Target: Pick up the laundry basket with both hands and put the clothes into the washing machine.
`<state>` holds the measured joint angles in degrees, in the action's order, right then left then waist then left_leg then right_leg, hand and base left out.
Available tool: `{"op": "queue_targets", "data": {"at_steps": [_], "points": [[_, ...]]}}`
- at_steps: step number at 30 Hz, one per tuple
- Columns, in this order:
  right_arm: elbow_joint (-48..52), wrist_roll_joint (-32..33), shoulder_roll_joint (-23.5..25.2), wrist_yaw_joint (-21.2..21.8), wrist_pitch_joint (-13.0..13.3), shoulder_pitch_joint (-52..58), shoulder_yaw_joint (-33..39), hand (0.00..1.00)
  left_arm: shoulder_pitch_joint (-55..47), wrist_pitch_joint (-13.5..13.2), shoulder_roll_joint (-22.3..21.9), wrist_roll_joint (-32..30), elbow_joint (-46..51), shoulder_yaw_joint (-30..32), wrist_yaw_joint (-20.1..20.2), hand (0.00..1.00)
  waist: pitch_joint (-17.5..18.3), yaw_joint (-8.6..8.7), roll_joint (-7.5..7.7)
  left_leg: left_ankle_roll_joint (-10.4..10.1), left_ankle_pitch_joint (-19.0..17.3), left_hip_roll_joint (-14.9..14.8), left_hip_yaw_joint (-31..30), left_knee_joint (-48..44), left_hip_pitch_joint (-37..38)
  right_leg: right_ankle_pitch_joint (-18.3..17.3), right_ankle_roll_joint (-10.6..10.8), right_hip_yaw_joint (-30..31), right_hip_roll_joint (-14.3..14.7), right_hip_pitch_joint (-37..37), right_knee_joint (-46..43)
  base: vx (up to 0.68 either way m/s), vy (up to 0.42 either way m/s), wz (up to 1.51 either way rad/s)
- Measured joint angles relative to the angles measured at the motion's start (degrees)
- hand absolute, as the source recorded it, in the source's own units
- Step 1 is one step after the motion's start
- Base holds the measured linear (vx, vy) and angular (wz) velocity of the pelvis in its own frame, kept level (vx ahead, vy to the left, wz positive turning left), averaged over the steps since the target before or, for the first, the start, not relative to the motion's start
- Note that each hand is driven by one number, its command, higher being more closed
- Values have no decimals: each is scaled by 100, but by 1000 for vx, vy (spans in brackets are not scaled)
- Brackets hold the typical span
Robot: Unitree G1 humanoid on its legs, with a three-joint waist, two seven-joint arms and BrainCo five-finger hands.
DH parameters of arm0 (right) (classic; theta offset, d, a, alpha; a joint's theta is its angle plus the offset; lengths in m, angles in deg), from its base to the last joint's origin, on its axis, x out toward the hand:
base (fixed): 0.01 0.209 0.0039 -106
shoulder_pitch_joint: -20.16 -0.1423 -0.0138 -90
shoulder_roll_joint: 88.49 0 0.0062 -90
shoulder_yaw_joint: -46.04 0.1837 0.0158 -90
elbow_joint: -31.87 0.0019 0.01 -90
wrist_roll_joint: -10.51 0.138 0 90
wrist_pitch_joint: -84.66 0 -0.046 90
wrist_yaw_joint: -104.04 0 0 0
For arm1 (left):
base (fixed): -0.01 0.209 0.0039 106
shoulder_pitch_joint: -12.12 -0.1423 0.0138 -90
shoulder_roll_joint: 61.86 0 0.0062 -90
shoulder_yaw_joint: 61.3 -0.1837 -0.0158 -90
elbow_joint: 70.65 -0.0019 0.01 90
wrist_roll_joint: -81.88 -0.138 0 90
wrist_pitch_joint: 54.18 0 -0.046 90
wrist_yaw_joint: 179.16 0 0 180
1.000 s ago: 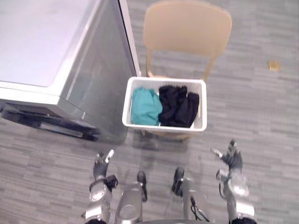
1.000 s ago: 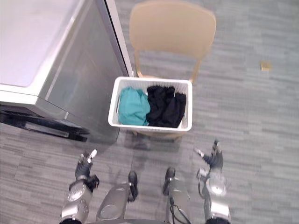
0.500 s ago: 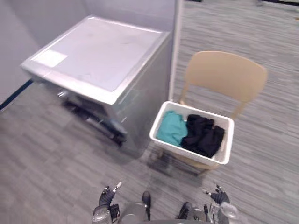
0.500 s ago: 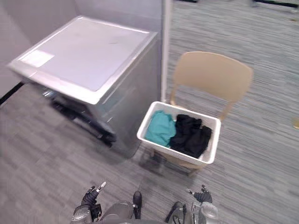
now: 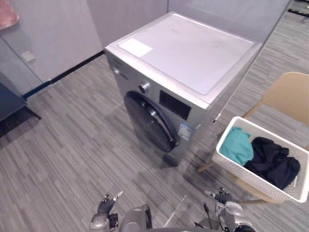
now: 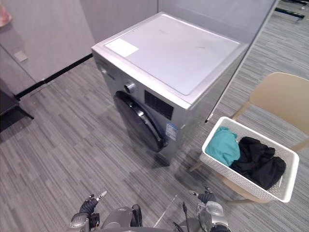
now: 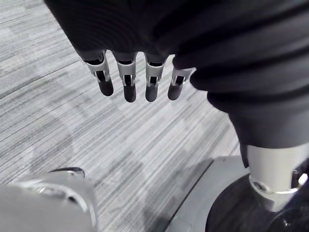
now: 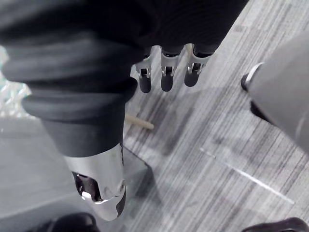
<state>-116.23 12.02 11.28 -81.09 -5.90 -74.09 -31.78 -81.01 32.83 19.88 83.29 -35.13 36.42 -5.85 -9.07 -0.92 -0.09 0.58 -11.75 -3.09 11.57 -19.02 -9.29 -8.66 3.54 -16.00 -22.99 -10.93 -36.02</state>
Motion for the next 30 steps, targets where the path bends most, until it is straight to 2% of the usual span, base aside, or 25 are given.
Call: {"op": "queue_targets", "data": {"at_steps": [1,2,3,5,6,10,14,17,20,23,25,27,30], "points": [[3,8,29,-2,5,1,-25,0,4,0,35,0,1,-37,3,0,-5,13,7,24,64,62,-55,147,103,-173,38,215,265,-21,52,206,122,82],[23,11,34,-3,7,-2,-138,0,6,-8,47,0,16,-56,-1,0,-15,3,62,41,149,165,-100,378,334,-410,125,428,773,-22,335,153,39,50],[133,-2,33,-24,8,-4,-201,0,12,28,51,-71,30,-55,0,0,-20,3,57,30,166,224,-155,405,426,-539,114,450,1027,-19,587,146,26,44],[543,-5,5,-82,17,5,-433,0,22,54,-14,-203,50,-55,-4,0,-50,21,4,29,166,336,-339,305,405,-619,-10,555,1196,-1,932,136,-3,45],[792,-9,-14,-77,35,-10,-585,0,53,24,-97,-213,114,-88,-34,0,-70,16,-36,-25,199,341,-402,318,384,-601,-13,569,1226,69,1009,140,-28,37],[1265,44,151,18,140,-137,-785,0,22,-11,-187,-210,173,-93,-90,0,-80,2,-21,-210,329,289,-675,670,529,-563,-66,317,1310,285,1235,91,-65,30],[1436,390,277,-13,219,-375,-873,0,-126,-1,-276,-208,169,-91,-90,0,-91,-25,-48,-280,592,208,-750,1131,590,-267,-95,167,1480,463,1806,47,-16,13],[1435,707,295,-109,254,-631,-871,0,-115,-3,-307,-210,188,-109,-93,0,-130,-56,-105,-324,807,242,-931,1315,519,-63,-72,-23,1488,559,2144,13,7,31],[1407,869,288,-244,276,-1025,-851,0,-25,-10,-305,-208,246,-145,-109,0,-303,-175,-134,-337,1017,336,-1065,1335,326,-11,-70,-167,1414,519,2242,-53,6,37],[1380,947,261,-386,270,-1547,-745,0,-29,-16,-313,-202,462,-291,-119,0,-539,-324,-281,-358,1302,370,-1266,1488,97,106,-110,-323,1383,304,2212,-137,-7,41],[1317,997,163,-556,310,-1729,-564,0,-30,-19,-311,-173,575,-304,-150,0,-711,-346,-323,-394,1406,381,-1340,1492,-94,120,-116,-413,1366,165,2181,-156,-9,29],[1189,1088,-233,-634,279,-2277,-508,0,-1,-19,-337,-95,674,-317,-212,0,-877,-395,-455,-334,1447,367,-1436,1511,-422,69,-183,-425,1334,-288,1875,-227,8,12],[1153,1143,-586,-752,238,-2633,-310,0,119,-55,-313,-30,797,-310,-227,0,-1059,-483,-527,-282,1541,388,-1461,1666,-597,9,-210,-423,1244,-669,1515,-285,5,12]]}}
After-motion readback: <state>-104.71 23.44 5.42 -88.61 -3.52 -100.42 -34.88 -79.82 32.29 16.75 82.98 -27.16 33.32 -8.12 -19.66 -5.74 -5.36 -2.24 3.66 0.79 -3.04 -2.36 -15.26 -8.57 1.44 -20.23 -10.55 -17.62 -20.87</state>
